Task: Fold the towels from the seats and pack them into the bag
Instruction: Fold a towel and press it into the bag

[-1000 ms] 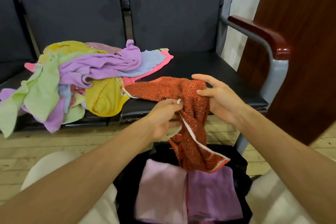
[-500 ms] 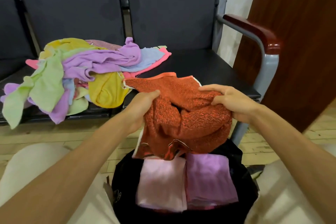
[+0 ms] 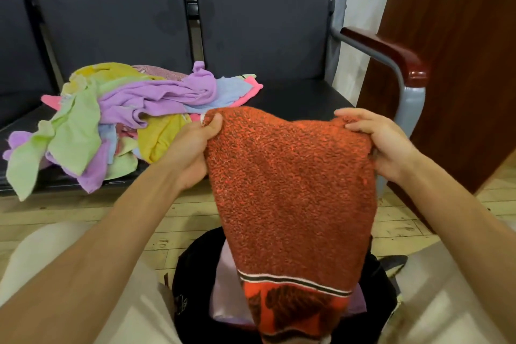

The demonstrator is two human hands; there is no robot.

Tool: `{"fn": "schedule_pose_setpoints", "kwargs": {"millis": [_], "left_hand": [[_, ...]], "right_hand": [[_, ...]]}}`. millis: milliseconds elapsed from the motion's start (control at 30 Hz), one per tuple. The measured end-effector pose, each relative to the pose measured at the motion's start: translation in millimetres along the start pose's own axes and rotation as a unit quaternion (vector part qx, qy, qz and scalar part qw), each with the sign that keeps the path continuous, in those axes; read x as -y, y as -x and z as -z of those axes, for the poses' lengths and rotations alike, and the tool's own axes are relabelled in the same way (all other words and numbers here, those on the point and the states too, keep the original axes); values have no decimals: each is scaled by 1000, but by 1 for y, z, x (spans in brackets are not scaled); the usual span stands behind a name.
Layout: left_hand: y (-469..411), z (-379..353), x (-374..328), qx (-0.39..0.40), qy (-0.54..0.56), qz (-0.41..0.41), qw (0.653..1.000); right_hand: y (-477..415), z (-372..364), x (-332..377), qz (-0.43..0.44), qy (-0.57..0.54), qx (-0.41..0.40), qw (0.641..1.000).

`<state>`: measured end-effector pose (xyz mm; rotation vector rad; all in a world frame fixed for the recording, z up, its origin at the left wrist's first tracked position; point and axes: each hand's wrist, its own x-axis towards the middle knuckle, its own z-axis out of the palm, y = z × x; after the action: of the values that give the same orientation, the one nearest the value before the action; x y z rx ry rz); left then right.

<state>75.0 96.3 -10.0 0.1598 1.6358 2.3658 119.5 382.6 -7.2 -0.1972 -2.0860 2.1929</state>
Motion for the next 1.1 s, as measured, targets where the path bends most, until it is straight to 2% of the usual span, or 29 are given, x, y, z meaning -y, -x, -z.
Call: {"fn": "schedule_pose_setpoints", "kwargs": {"millis": [100, 167, 333, 467, 600, 700, 767, 833, 933, 1000, 1100], "left_hand": [[-3, 10, -2, -65, -25, 25, 997], [-5, 16, -2, -90, -34, 36, 995], [-9, 24, -3, -112, 0, 19, 994], [-15, 28, -11, -147, 34, -19, 988], [-15, 28, -12, -158, 11, -39, 987], [-18, 32, -12, -168, -1, -58, 984], [-20, 35, -13, -174, -2, -67, 983], [-21, 37, -14, -187, 1, -70, 980], [-23, 39, -19, -193, -2, -79, 978], [-23, 37, -22, -197, -26, -87, 976], [-24, 36, -20, -202, -94, -97, 970]], "right_hand": [[-4, 5, -9, 26, 224, -25, 974], [-2, 7, -11, -1, 282, -5, 959], [-1, 19, -3, -143, 165, 80, 973], [-6, 29, 1, -167, 190, 174, 952], [-4, 24, -6, -108, 315, 104, 937], [-5, 25, -7, -74, 341, 14, 937], [-8, 27, -8, -60, 266, -49, 961], [-7, 25, -7, -53, 114, -97, 987], [-8, 23, -2, -20, -121, -131, 984], [-10, 23, 1, -2, -155, -131, 979], [-11, 21, -1, -3, -101, -111, 989]]}}
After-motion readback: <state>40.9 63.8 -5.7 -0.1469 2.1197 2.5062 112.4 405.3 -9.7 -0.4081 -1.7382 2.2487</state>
